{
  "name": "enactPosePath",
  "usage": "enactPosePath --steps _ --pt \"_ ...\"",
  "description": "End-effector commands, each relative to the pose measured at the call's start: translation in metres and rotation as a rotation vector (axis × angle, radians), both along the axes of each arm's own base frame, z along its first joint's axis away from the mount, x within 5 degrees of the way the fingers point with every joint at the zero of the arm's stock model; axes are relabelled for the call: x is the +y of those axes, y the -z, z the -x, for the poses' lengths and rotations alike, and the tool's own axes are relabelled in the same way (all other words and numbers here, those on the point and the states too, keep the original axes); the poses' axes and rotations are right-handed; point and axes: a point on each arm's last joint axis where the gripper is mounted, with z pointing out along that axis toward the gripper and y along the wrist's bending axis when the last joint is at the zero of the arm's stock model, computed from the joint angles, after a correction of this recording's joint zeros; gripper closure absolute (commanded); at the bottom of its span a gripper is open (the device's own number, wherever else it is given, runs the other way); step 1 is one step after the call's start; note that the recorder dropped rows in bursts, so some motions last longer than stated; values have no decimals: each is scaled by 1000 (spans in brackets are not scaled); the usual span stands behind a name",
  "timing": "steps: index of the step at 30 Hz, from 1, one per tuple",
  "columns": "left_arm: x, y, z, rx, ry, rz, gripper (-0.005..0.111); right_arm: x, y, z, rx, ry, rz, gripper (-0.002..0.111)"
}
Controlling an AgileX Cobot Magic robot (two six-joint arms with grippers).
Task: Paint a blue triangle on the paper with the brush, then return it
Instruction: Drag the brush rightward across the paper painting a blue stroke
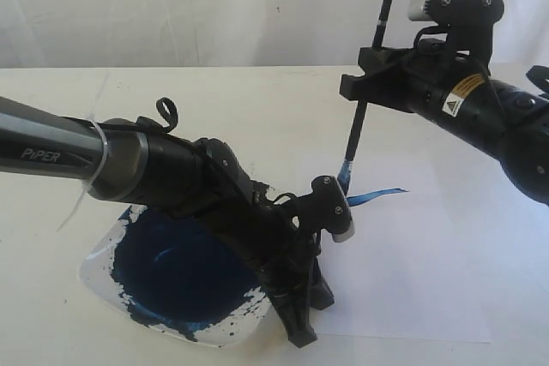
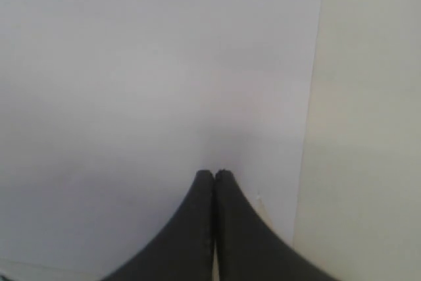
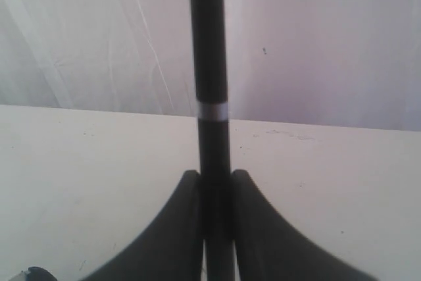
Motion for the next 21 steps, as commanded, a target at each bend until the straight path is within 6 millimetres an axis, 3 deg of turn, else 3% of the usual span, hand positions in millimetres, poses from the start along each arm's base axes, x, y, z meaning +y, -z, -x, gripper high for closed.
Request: enactPosePath --steps 1,21 --pt "-1 3 4 31 13 -4 107 1 -2 0 -31 -6 -12 108" --pt "-1 3 4 31 13 -4 107 0 16 -1 88 13 66 108"
